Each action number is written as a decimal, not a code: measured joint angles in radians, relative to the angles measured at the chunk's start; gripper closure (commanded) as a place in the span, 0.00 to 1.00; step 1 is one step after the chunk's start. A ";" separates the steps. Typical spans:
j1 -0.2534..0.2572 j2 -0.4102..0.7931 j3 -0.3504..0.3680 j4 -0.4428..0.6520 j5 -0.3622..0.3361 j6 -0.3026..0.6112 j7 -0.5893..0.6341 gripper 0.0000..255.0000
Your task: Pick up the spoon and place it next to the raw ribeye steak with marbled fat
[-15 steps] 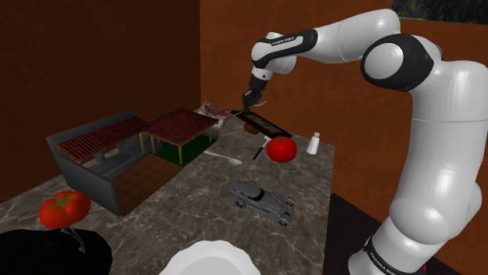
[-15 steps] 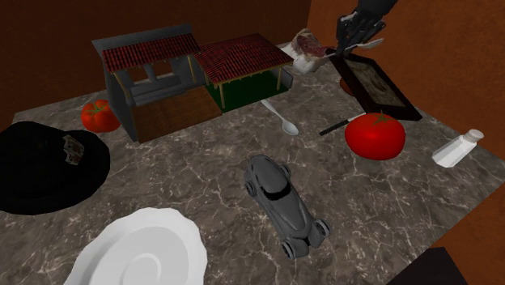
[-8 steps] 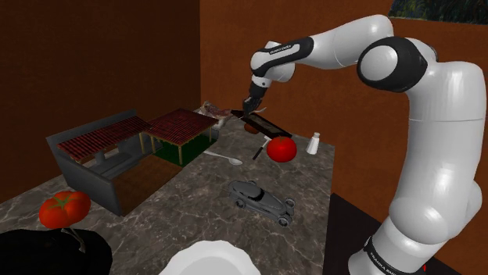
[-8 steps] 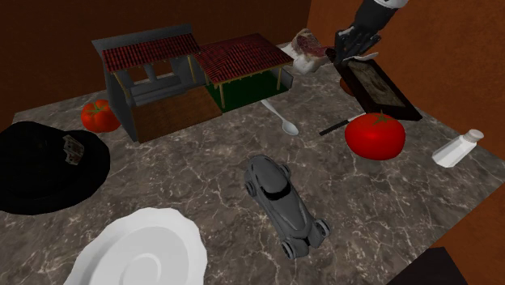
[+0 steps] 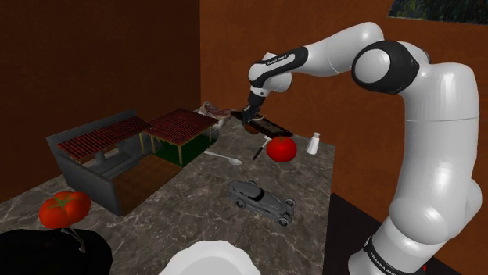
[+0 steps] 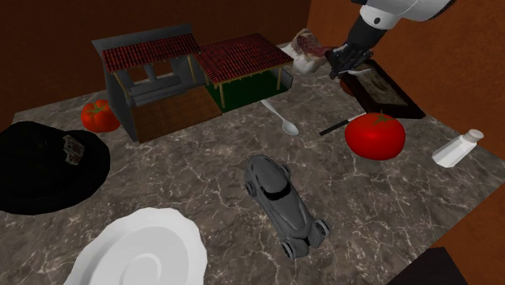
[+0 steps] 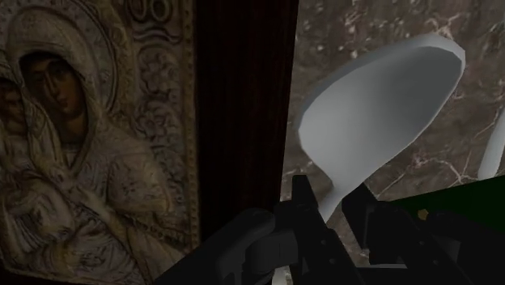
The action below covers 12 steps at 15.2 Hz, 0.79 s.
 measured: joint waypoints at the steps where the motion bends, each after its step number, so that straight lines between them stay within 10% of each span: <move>1: 0.001 0.003 0.001 -0.007 0.001 0.011 -0.002 1.00; 12: 0.000 0.077 0.008 -0.049 0.016 0.125 -0.030 1.00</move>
